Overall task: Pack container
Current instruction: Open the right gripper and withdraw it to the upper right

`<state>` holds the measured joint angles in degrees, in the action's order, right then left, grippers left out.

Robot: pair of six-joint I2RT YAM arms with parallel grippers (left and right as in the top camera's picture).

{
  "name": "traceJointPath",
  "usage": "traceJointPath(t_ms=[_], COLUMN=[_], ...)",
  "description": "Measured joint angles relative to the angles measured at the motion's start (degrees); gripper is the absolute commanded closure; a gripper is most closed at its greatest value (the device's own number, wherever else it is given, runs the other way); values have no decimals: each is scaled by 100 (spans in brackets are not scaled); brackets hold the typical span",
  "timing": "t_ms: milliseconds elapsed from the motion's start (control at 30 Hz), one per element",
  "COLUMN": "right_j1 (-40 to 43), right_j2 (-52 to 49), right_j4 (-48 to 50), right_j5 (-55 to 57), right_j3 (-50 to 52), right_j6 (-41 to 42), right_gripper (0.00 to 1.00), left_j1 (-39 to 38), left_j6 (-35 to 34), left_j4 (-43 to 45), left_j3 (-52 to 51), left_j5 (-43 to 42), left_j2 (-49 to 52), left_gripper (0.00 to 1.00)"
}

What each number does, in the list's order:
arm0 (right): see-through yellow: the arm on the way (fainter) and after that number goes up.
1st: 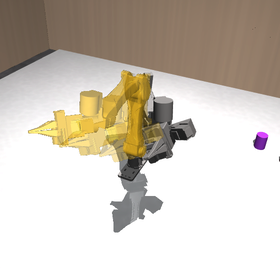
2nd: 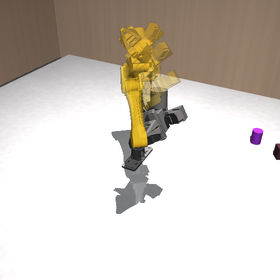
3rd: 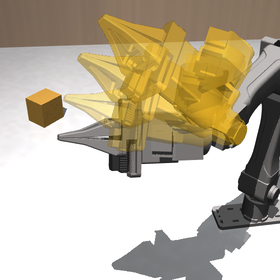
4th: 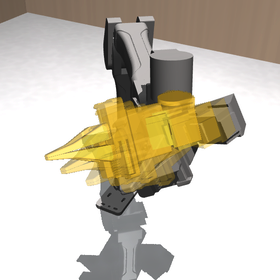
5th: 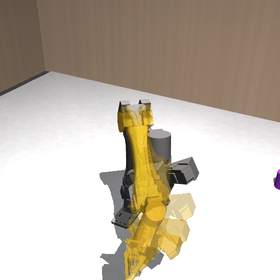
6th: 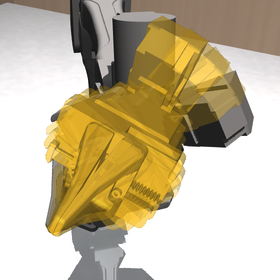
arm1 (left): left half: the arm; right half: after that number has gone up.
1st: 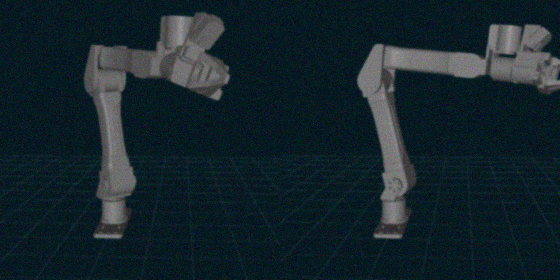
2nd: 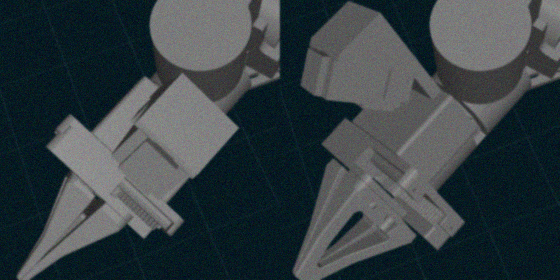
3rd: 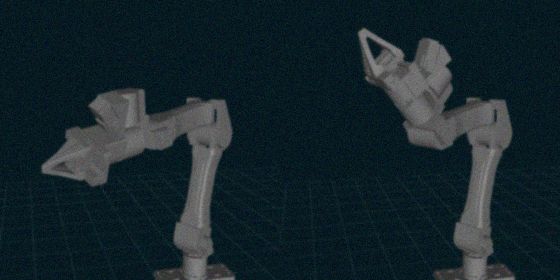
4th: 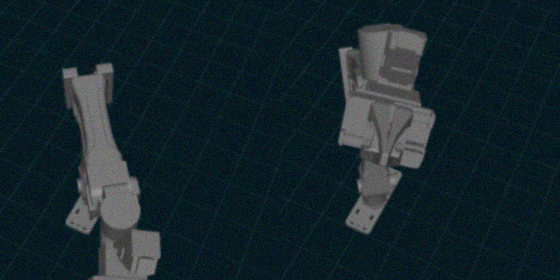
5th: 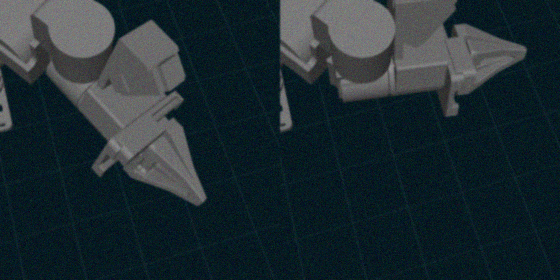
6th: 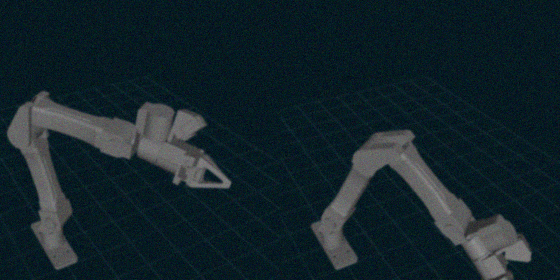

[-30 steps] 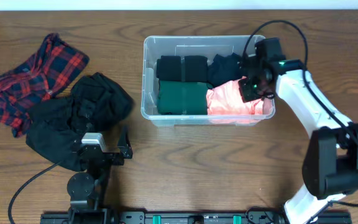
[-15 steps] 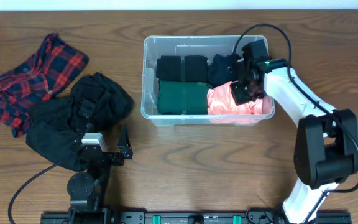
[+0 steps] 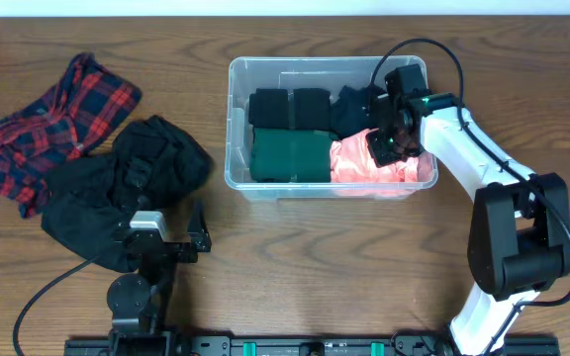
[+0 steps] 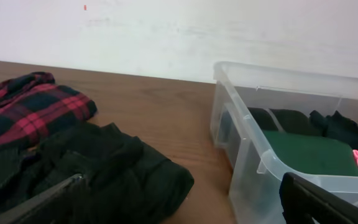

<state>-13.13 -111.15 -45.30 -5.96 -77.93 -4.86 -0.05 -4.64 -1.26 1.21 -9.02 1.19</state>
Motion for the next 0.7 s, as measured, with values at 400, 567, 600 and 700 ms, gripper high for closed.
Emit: traceJointPath(t_ms=[400,567,600,700], right_j1=[-35,-22,-11,105], right_j2=[339,778,828,901], right_j4=[-1569,-1836,-1856,-1895], right_j5=[76,90,94,129], right_j3=[-2092,-2682,-2717,-2736], right_j6=[42,46,68,256], right_gripper=[1,1,1,1], left_j1=[0,0,0,0], left_j6=[0,0,0,0], left_j4=[0,0,0,0], left_j3=[0,0,0,2], left_j5=[0,0,-2,0], left_j2=[0,0,0,0], left_gripper=[2,2,2,2])
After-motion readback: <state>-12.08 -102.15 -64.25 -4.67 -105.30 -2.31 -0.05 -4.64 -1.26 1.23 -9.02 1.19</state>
